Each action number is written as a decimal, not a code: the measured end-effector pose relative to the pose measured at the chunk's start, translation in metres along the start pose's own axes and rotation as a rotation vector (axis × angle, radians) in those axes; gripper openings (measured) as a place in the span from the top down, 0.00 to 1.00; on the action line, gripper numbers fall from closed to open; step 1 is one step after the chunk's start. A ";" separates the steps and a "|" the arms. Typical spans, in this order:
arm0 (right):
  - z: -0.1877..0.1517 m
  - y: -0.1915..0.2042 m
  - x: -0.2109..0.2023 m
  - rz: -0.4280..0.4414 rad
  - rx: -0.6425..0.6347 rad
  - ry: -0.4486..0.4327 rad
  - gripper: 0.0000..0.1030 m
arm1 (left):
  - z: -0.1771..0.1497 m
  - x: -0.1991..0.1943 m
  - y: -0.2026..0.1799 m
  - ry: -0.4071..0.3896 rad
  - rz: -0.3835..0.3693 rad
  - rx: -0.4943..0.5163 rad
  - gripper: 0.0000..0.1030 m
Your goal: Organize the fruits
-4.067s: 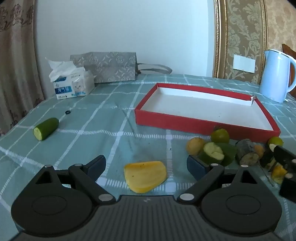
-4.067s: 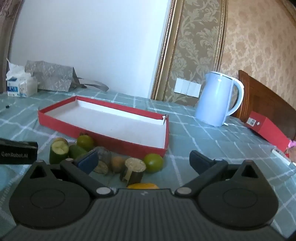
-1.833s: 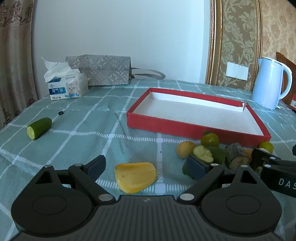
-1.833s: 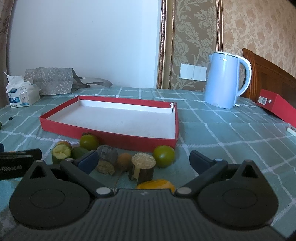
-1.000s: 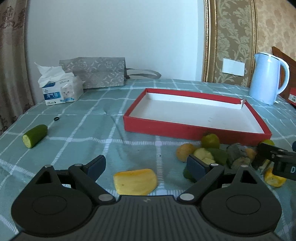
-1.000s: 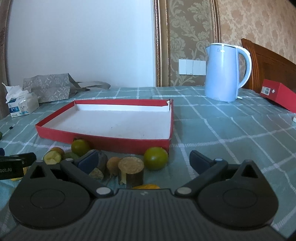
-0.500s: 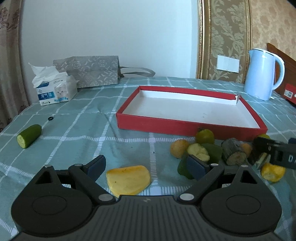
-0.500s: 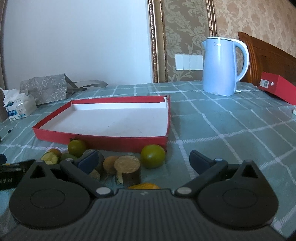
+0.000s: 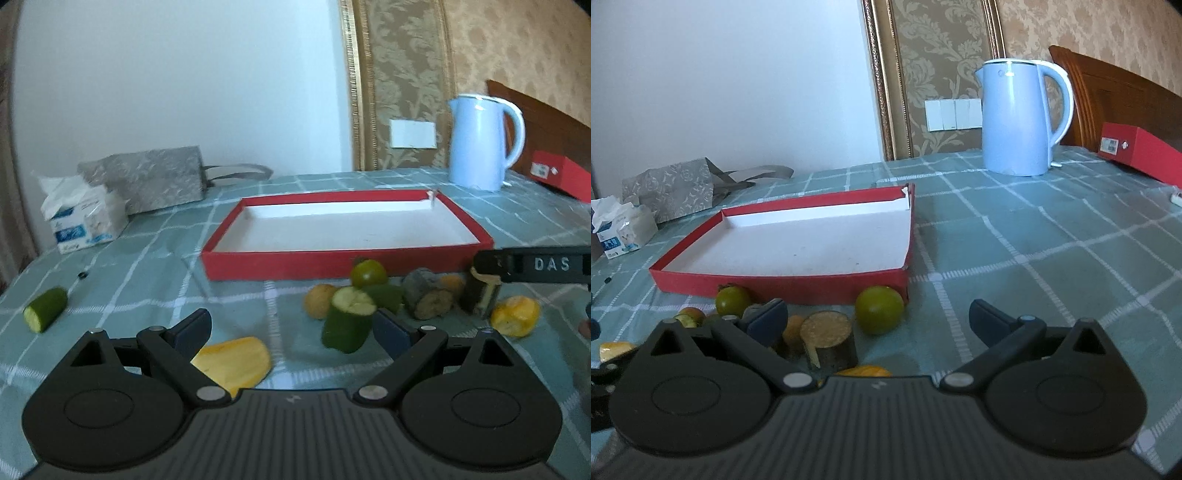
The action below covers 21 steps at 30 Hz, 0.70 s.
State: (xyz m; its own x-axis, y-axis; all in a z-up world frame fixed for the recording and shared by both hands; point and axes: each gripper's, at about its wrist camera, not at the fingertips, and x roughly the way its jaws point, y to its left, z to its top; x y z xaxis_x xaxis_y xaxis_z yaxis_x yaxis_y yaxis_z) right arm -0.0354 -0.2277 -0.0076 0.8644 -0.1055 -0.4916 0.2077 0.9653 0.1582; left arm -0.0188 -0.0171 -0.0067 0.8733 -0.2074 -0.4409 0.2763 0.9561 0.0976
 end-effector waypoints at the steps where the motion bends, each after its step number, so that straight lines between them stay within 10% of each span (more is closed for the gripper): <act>1: 0.000 0.000 -0.001 -0.001 -0.002 -0.003 0.00 | 0.000 0.001 -0.002 0.003 -0.010 0.011 0.08; 21: -0.002 0.001 0.002 0.038 -0.002 0.025 0.00 | -0.011 0.026 0.058 0.158 -0.048 -0.148 0.09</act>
State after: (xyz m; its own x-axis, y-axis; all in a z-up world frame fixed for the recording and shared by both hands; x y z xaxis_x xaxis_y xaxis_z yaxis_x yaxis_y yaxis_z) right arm -0.0341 -0.2263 -0.0100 0.8599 -0.0625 -0.5066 0.1737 0.9691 0.1752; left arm 0.0155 0.0355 -0.0221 0.7838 -0.2295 -0.5770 0.2437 0.9683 -0.0540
